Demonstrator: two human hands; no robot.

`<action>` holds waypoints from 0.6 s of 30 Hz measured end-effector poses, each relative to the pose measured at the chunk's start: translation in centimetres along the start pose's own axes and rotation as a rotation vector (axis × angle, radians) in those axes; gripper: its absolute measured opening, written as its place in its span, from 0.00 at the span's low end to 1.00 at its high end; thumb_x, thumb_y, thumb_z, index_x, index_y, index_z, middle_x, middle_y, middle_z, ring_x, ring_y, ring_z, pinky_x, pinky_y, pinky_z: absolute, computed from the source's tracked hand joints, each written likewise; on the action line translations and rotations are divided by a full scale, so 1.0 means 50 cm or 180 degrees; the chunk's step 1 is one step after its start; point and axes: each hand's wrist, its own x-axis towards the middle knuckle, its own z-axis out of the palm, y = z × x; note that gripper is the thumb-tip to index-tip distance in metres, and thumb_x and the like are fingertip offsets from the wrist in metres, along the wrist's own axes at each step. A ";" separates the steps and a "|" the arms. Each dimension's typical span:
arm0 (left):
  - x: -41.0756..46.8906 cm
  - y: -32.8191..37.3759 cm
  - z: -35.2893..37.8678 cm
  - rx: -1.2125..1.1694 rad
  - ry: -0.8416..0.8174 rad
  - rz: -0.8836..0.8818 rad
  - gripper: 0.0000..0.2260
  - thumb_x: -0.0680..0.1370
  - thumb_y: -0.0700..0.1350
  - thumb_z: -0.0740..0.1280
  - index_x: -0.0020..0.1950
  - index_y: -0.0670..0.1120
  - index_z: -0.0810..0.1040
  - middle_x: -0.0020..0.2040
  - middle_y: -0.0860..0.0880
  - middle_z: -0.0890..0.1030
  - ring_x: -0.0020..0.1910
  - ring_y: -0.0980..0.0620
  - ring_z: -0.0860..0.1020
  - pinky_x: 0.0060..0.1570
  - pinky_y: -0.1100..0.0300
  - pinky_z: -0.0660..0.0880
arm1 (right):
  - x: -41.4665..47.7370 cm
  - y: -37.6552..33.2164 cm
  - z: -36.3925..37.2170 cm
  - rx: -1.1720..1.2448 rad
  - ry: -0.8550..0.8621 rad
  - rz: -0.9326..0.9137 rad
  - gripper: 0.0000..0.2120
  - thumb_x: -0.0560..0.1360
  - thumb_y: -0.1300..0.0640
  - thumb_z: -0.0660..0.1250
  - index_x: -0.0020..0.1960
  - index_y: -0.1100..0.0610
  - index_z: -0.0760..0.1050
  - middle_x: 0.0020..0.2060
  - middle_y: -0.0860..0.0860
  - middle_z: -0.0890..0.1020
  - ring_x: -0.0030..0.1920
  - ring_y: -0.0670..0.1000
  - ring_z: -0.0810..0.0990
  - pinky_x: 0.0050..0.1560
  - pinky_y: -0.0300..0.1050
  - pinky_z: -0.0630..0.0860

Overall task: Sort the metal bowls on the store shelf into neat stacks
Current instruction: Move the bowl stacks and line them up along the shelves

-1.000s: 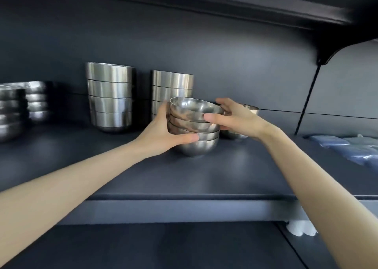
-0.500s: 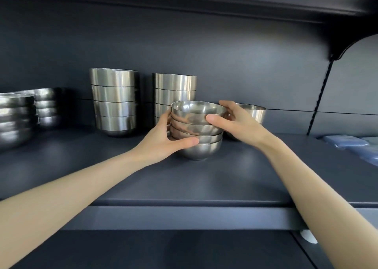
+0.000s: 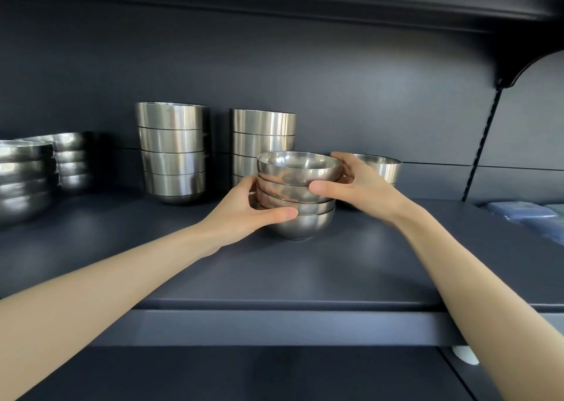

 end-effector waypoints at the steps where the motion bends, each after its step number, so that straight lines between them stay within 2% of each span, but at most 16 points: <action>1: -0.001 0.000 0.000 0.0003 -0.0020 -0.0001 0.23 0.67 0.49 0.78 0.57 0.56 0.72 0.53 0.58 0.80 0.48 0.67 0.79 0.47 0.72 0.73 | 0.000 0.000 0.000 -0.0019 -0.0011 -0.0009 0.51 0.58 0.40 0.75 0.75 0.57 0.58 0.57 0.46 0.78 0.59 0.44 0.77 0.61 0.39 0.71; 4: -0.002 0.000 -0.001 0.0014 -0.0020 0.0005 0.25 0.67 0.49 0.77 0.60 0.55 0.71 0.51 0.59 0.80 0.45 0.68 0.79 0.45 0.74 0.72 | 0.002 0.003 0.000 0.0025 0.0032 -0.0038 0.53 0.55 0.40 0.74 0.75 0.56 0.59 0.57 0.47 0.79 0.57 0.43 0.78 0.59 0.37 0.72; 7: -0.003 -0.002 -0.002 0.0012 0.0013 0.0031 0.23 0.67 0.49 0.78 0.58 0.54 0.73 0.51 0.58 0.81 0.47 0.63 0.79 0.44 0.73 0.73 | 0.000 0.002 0.001 0.0043 0.0081 -0.0040 0.54 0.53 0.38 0.73 0.74 0.56 0.60 0.57 0.46 0.78 0.59 0.44 0.77 0.60 0.38 0.71; 12: -0.003 0.001 0.001 0.0015 0.0025 0.0056 0.20 0.67 0.49 0.77 0.55 0.55 0.73 0.50 0.56 0.81 0.48 0.62 0.80 0.42 0.76 0.72 | -0.002 0.006 0.000 0.0149 0.0074 -0.0027 0.55 0.52 0.36 0.73 0.74 0.55 0.60 0.59 0.48 0.78 0.60 0.45 0.77 0.64 0.41 0.70; 18: -0.004 0.001 0.001 0.0010 -0.0013 0.0079 0.19 0.68 0.49 0.77 0.55 0.54 0.74 0.51 0.56 0.82 0.48 0.63 0.80 0.45 0.75 0.73 | -0.006 0.008 0.002 0.0229 0.0034 -0.0009 0.54 0.53 0.37 0.73 0.75 0.52 0.58 0.61 0.49 0.77 0.58 0.45 0.78 0.61 0.39 0.70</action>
